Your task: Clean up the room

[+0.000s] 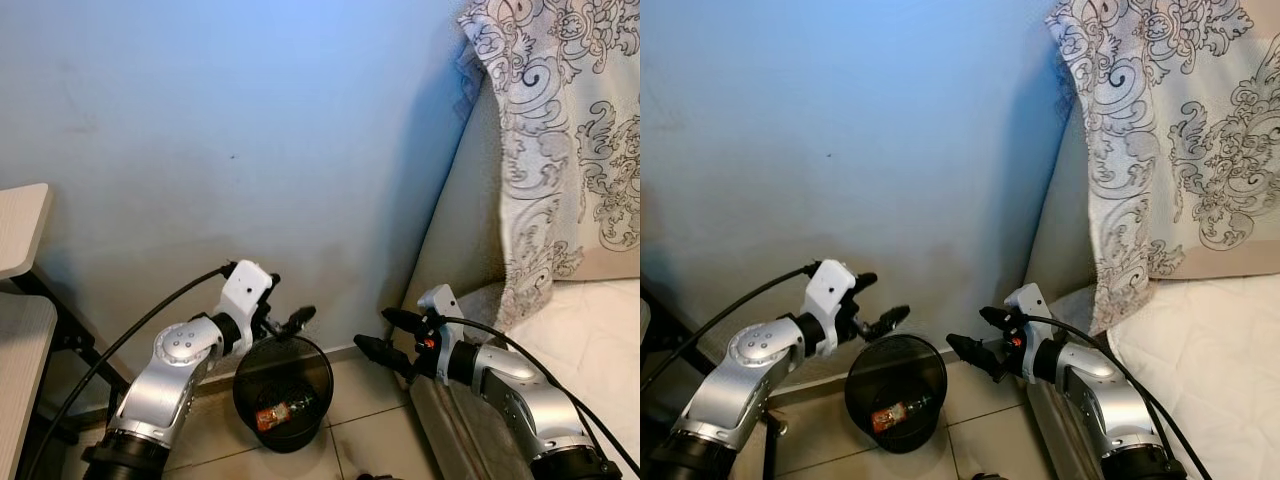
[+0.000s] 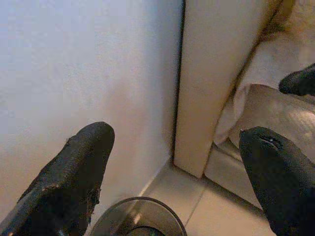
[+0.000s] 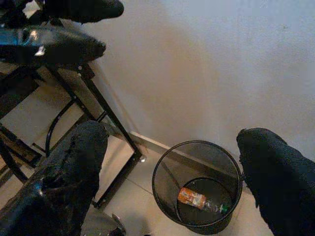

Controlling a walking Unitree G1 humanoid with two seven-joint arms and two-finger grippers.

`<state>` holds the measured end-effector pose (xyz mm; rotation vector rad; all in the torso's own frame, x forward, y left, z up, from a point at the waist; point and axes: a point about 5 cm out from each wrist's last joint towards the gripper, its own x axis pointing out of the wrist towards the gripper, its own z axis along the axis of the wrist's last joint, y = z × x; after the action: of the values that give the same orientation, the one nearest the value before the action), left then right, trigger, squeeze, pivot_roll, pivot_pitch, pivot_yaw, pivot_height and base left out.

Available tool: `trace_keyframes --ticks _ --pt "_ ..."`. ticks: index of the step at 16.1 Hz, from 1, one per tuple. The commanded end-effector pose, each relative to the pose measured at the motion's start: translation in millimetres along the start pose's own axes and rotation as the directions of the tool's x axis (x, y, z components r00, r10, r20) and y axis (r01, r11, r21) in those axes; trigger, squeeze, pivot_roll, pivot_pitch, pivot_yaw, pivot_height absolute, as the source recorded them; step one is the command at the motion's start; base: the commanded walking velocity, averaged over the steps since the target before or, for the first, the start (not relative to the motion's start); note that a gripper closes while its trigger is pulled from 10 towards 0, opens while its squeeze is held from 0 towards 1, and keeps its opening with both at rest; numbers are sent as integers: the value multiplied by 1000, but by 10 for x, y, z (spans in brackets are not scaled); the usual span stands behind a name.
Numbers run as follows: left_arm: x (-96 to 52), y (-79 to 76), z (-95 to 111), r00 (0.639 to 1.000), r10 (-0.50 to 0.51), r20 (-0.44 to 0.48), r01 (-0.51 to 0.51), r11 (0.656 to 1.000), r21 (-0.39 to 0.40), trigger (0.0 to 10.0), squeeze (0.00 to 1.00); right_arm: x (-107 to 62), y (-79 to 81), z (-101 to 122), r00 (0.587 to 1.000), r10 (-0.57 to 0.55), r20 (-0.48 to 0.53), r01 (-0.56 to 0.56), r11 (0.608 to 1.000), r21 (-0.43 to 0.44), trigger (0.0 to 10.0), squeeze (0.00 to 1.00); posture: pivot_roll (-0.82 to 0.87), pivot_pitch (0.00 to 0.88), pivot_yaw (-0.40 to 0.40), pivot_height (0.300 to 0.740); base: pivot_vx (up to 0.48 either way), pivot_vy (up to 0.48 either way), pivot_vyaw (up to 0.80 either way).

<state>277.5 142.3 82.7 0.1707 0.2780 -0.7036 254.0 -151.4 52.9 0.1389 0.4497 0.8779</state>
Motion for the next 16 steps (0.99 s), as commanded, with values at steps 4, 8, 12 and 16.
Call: trace_keyframes --ticks 4,8,12,16 --pt "-30 76 46 999 37 28 -39 997 60 10000 0 37 52 7 1000 9 8 -9 1000 -10 10000 0 -57 0 53 740 0 -80 -592" --pt "-22 74 13 999 35 6 -36 998 53 10000 0 35 64 -33 1000 11 -5 -11 1000 -15 10000 0 -46 0 43 740 0 -324 -589" --pt "-35 86 1 999 33 8 -33 998 44 10000 0 32 71 -33 1000 15 -7 -16 1000 -19 10000 0 -47 0 42 740 0 0 -575" --pt "-40 72 -9 1000 16 5 -16 999 44 10000 0 30 80 -37 1000 20 -9 -21 1000 -22 10000 0 -50 0 42 740 0 0 -573"
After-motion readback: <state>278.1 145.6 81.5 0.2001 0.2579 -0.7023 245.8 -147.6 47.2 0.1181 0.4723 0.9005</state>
